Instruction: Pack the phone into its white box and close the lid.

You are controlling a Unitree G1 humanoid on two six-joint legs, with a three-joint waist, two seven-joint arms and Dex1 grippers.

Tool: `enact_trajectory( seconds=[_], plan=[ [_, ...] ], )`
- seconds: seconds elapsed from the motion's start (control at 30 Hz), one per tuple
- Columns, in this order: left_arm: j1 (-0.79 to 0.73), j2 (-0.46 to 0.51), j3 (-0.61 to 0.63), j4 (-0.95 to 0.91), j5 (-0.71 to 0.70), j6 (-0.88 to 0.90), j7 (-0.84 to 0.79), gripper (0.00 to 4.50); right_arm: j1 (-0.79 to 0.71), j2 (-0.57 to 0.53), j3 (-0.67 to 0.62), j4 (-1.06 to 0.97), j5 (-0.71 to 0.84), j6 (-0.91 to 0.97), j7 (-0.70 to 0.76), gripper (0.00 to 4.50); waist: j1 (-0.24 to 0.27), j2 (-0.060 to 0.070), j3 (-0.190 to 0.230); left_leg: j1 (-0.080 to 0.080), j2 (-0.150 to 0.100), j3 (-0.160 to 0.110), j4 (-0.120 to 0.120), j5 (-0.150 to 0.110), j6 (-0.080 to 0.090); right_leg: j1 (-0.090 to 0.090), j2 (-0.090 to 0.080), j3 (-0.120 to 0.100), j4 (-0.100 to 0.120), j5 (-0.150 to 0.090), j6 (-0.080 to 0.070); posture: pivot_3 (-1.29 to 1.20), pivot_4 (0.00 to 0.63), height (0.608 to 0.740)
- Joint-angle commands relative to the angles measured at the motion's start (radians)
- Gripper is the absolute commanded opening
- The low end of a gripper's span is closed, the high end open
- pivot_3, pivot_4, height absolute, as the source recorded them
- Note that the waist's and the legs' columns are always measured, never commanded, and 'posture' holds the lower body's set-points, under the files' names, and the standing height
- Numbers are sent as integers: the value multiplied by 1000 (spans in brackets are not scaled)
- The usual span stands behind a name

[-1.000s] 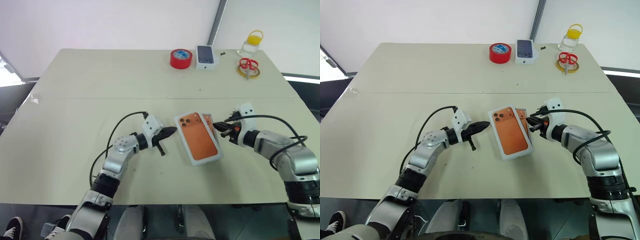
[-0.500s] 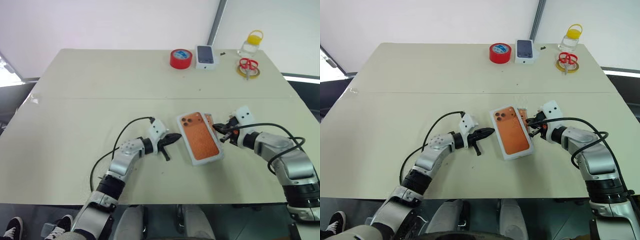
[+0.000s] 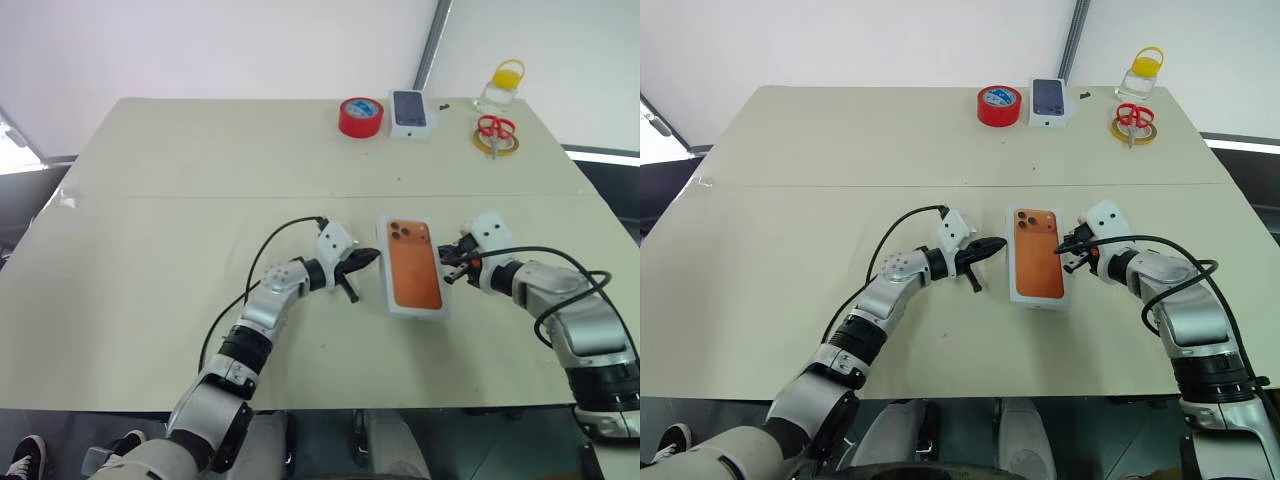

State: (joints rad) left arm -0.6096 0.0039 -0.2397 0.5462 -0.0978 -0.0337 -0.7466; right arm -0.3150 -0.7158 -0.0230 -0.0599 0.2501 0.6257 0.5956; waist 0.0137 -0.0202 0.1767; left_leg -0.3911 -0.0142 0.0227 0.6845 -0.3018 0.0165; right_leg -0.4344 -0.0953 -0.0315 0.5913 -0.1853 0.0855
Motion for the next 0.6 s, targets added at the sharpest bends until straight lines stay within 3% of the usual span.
enact_trajectory(
  seconds=[0.03,0.6],
  plan=[
    [-15,-10,-11,-4,11,-31,-12,0,-28,7,0,6,-27,-34,-1,40,0,0,0,0,0,0,0,0,0,0,0,0,0,0,0,0,150,740],
    [0,-2,3,-4,30,-3,45,0,-107,63,39,109,-135,-83,-35,40,-1,0,0,0,-1,0,0,0,0,0,-1,0,0,0,0,0,150,740]
  ],
)
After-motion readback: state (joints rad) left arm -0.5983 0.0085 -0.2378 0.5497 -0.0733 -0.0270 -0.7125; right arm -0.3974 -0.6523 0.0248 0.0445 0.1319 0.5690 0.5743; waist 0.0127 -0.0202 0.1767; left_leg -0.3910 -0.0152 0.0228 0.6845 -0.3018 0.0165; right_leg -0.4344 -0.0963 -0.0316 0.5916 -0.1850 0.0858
